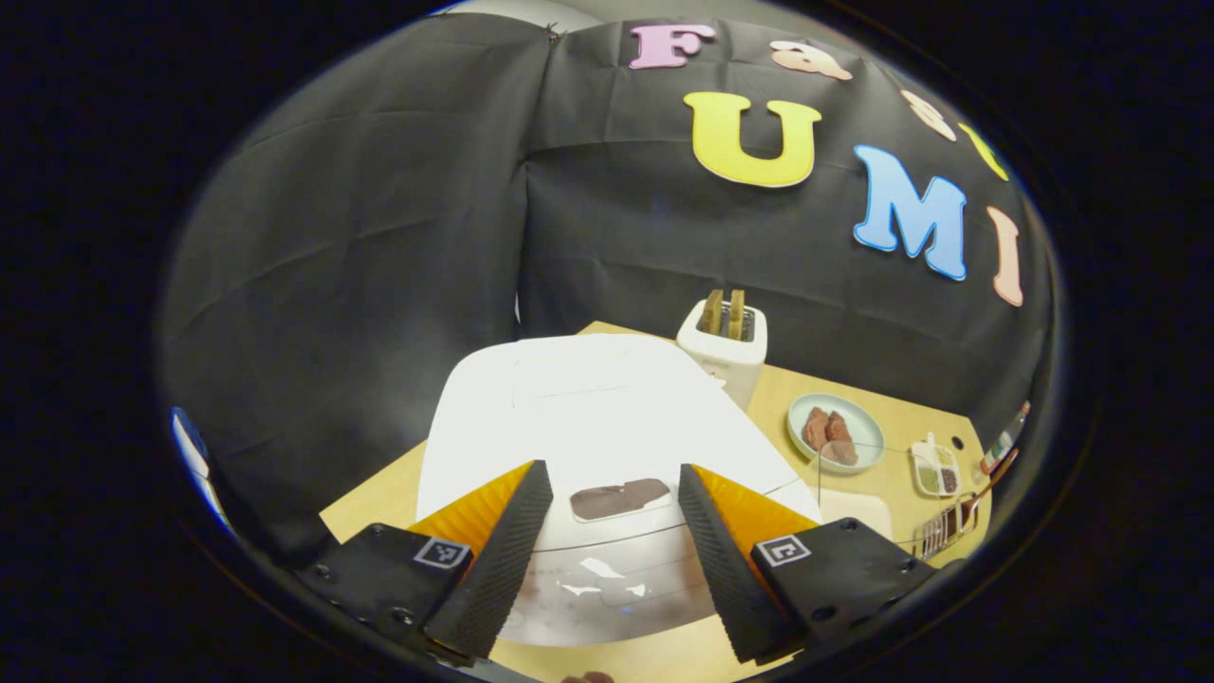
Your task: Close the left gripper, press the button to open the rice cooker; take a wooden spoon from the chopstick holder with the right hand, scoop a spoonful of rice and pour it into the rice cooker, then put the wooden spoon back into the chopstick holder.
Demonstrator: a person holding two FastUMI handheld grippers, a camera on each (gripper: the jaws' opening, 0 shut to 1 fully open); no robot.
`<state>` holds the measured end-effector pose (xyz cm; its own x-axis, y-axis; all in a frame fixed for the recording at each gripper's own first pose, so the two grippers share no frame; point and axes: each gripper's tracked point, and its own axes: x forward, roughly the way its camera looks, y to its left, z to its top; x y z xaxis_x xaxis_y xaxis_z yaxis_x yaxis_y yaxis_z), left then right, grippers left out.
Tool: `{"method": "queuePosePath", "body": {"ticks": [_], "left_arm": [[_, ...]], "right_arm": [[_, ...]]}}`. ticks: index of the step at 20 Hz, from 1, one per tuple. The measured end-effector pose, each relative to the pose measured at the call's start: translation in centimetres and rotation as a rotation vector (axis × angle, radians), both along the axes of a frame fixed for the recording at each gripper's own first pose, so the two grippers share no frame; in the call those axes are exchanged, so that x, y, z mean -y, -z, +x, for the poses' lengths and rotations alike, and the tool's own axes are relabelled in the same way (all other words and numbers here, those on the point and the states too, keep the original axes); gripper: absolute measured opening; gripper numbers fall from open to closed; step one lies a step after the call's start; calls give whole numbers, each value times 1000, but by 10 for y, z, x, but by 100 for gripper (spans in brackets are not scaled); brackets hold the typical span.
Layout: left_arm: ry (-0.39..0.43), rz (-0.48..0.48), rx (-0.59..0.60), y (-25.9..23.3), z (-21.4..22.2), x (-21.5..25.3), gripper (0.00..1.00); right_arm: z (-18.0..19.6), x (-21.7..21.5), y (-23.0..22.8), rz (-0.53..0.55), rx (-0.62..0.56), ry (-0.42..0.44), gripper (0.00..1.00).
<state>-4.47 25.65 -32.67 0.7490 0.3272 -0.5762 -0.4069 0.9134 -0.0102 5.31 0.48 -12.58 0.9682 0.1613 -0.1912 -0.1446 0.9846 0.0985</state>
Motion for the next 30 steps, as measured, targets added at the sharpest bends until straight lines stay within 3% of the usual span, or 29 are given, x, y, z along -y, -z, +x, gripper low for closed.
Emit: {"method": "queuePosePath", "body": {"ticks": [5,7,11,14,16,19,24,30], "left_arm": [[41,36,14,-16,7,9,99],[42,89,72,-48,9,16,98],[114,99,282,-146,33,70,96],[197,115,453,-232,51,123,95],[235,135,514,-275,58,150,98],[283,149,605,-329,52,188,96],[314,153,648,-363,48,201,93],[296,122,630,-345,46,188,95]], "right_arm": [[-4,12,-2,16,0,13,99],[-4,13,-5,4,13,10,99],[-10,6,-22,-18,66,-10,99],[-14,8,-60,-76,187,6,99],[-17,6,-84,-127,255,8,99],[-18,-5,-105,-133,265,-22,99],[-22,-4,-135,-74,246,28,99],[-20,1,-137,-57,239,56,99]]}}
